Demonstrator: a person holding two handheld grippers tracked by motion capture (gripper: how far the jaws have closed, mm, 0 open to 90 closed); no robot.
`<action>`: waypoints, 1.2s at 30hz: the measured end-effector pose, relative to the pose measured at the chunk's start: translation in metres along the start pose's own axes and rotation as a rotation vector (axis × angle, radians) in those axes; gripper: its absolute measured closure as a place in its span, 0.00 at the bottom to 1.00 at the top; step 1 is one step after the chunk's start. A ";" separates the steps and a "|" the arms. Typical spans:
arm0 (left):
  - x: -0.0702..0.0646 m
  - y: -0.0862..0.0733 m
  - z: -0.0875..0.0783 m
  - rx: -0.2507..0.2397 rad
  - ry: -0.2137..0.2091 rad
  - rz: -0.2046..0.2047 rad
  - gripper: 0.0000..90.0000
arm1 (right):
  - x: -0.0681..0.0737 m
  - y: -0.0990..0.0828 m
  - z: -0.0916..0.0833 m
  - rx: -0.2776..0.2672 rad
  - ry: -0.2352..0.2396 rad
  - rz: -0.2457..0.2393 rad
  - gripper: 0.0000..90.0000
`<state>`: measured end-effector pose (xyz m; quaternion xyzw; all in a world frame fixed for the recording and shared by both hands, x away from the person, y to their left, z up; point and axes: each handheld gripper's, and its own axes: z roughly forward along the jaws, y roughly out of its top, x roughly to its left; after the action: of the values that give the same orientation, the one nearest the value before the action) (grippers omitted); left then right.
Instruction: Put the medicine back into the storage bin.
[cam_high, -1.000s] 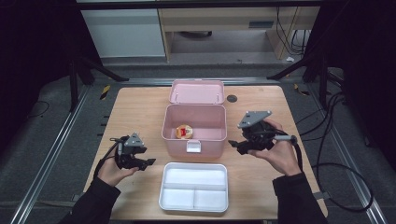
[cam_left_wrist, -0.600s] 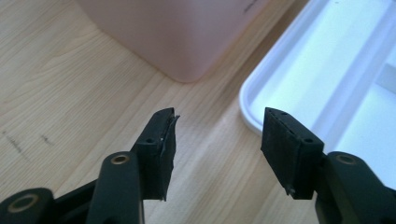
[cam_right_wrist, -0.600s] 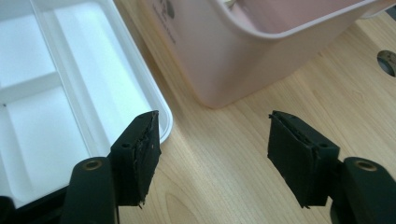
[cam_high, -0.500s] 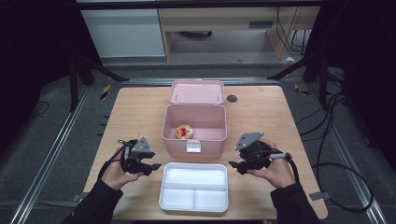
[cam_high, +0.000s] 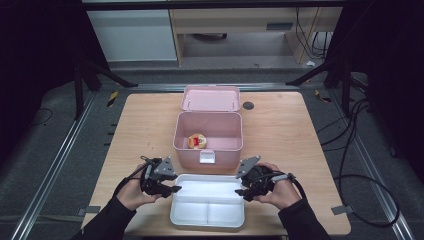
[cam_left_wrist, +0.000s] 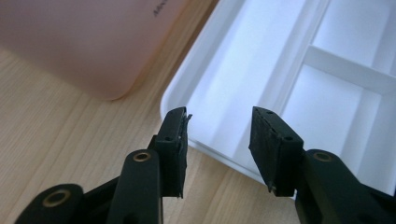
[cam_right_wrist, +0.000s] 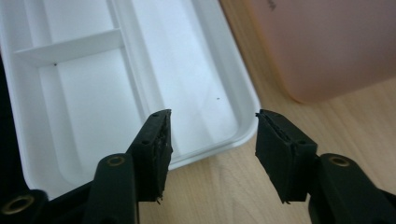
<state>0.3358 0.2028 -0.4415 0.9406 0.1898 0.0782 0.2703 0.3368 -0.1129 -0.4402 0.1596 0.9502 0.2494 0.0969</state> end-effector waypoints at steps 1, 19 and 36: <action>-0.001 0.000 0.001 0.005 -0.004 0.006 0.65 | 0.002 0.000 0.003 0.012 0.013 -0.004 0.53; -0.017 0.007 0.028 0.177 -0.085 0.123 0.78 | 0.019 0.005 0.031 0.154 0.100 -0.081 0.73; -0.017 0.009 0.042 0.251 -0.118 0.186 0.91 | 0.022 0.009 0.046 0.244 0.141 -0.119 0.93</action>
<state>0.3333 0.1686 -0.4730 0.9835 0.0938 0.0232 0.1529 0.3307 -0.0772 -0.4772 0.0955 0.9857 0.1366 0.0245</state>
